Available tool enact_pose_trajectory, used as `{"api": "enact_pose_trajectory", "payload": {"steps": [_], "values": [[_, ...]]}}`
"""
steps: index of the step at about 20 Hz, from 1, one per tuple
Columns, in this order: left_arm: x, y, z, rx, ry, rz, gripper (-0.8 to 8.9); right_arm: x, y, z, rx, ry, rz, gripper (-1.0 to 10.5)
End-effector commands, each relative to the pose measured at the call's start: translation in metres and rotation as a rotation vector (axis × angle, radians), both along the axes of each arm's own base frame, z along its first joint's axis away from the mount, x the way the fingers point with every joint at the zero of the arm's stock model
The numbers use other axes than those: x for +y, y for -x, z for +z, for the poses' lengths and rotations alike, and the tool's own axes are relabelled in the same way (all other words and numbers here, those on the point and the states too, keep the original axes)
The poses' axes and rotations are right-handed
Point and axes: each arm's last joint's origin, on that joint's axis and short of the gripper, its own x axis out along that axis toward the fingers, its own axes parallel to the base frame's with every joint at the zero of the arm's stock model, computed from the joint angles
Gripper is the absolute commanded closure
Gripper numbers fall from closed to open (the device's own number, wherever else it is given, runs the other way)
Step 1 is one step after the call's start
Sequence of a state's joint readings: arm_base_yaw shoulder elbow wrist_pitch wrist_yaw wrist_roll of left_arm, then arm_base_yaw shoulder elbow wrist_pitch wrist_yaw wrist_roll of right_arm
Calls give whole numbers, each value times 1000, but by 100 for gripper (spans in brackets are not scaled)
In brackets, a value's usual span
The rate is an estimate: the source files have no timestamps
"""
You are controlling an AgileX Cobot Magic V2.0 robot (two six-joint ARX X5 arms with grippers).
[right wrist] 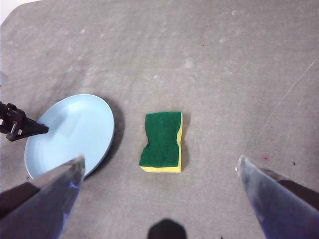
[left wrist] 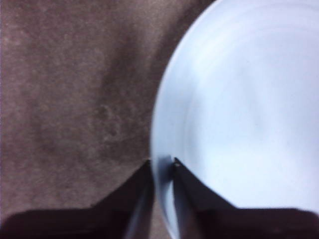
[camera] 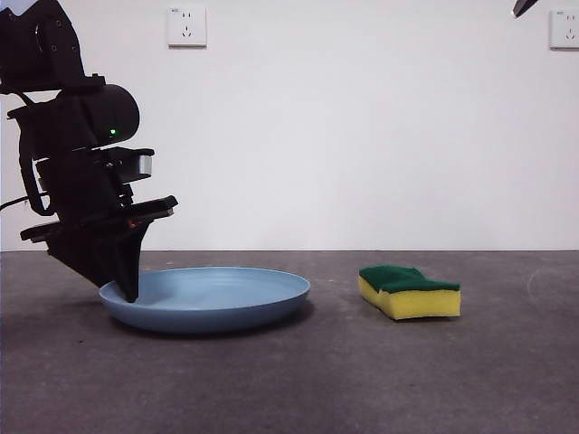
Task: Pick up the plate,pick up the cloth,clean the plate with the cloth
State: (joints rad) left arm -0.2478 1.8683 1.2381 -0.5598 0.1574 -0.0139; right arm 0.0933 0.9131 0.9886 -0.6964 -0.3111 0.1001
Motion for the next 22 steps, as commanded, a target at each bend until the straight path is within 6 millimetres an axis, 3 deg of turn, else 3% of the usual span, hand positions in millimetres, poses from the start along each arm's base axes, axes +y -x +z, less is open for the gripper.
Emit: {"api": "enact_pose_trajectory", "payload": {"steps": [1,4,7,11,14,18,22], "values": [[-1,0,-5,12,-9,-20,821,0,-1,0,-2,-3,5,383],[0,3,0,17,-11,-23,821,1,-3,-1,7,-17,33,382],[2,9,19,-16,-11,-42,821,6,-14,-7,43,-23,75,382],[5,26,59,-100,14,-46,821,24,-46,-16,133,8,149,382],[8,42,92,-196,36,-49,821,48,-76,-27,213,93,199,382],[13,61,125,-301,61,-48,821,77,-116,-54,303,203,236,382],[16,73,140,-340,71,-48,821,93,-146,-93,376,280,248,382]]}}
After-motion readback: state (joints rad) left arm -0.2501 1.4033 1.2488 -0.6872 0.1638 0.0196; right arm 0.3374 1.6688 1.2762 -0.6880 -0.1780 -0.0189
